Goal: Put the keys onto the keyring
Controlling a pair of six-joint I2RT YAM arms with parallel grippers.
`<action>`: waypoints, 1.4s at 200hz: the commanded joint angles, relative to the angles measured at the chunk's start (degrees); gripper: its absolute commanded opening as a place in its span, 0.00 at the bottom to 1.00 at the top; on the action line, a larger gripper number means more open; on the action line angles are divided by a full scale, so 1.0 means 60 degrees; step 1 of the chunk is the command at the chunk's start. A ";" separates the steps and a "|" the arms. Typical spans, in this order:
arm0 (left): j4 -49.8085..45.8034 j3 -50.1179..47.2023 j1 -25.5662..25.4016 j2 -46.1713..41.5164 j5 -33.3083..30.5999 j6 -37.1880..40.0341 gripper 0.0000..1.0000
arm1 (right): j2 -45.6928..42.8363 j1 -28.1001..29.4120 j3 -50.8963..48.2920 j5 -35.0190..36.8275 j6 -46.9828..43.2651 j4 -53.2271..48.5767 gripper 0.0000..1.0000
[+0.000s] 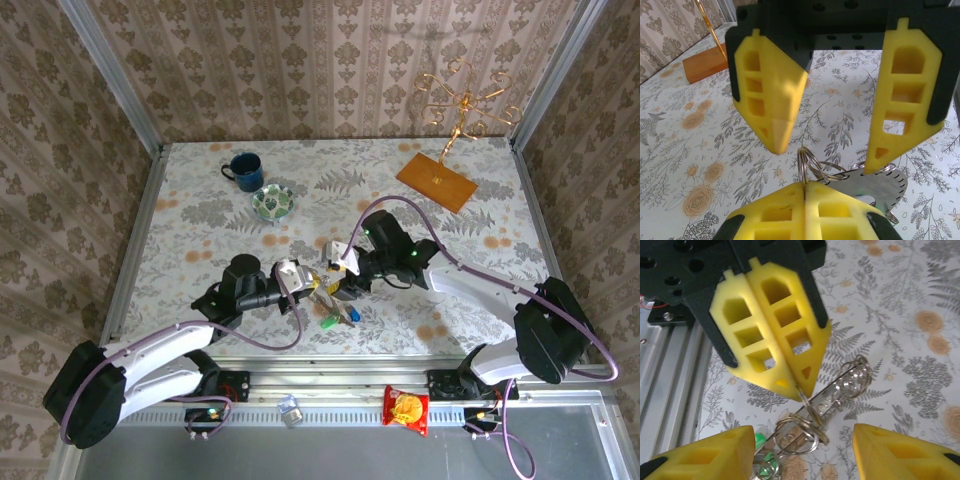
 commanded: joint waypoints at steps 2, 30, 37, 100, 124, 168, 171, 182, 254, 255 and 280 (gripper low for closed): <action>0.0431 -0.0098 -0.0072 -0.0179 -0.0063 0.0163 0.00 | -0.0054 0.0074 0.0235 -0.0695 -0.0400 -0.0843 0.54; 0.0439 -0.0083 -0.0073 -0.0179 -0.0141 0.0140 0.00 | -0.0157 0.0140 0.0191 -0.0848 -0.0455 -0.1340 0.53; 0.0431 -0.0083 -0.0071 -0.0176 -0.0171 0.0138 0.00 | -0.0154 0.0174 0.0190 -0.0878 -0.0500 -0.1449 0.53; 0.0375 -0.0039 -0.0085 -0.0105 -0.0189 0.0120 0.00 | -0.1060 0.0350 -0.0170 -0.1324 -0.0966 -0.1989 0.51; 0.0318 -0.0024 -0.0088 -0.0120 0.0002 0.0140 0.00 | -0.1282 0.0007 -0.0469 0.0020 0.0036 -0.0312 0.43; 0.0319 -0.0068 -0.0080 -0.0137 0.0399 0.0259 0.00 | -0.0817 0.0002 -0.0035 0.1208 -0.0675 0.0324 0.34; 0.0314 -0.0079 -0.0087 -0.0122 0.0416 0.0259 0.00 | -0.0773 0.0028 0.0014 0.1198 -0.0726 0.0310 0.34; 0.0340 -0.0068 -0.0088 -0.0080 0.0461 0.0281 0.00 | -0.0586 0.0117 0.0189 0.1037 -0.0957 0.0164 0.34; 0.0201 -0.0049 -0.0102 -0.0143 0.0517 0.0405 0.00 | 0.0011 0.0450 0.0577 0.0636 -0.1707 -0.0393 0.16; 0.0199 -0.0052 -0.0102 -0.0146 0.0517 0.0405 0.00 | 0.0007 0.0457 0.0581 0.0637 -0.1718 -0.0415 0.15; 0.0097 -0.0025 -0.0102 -0.0193 0.0415 0.0507 0.00 | -0.0062 0.0455 0.0623 0.0598 -0.1969 -0.0732 0.00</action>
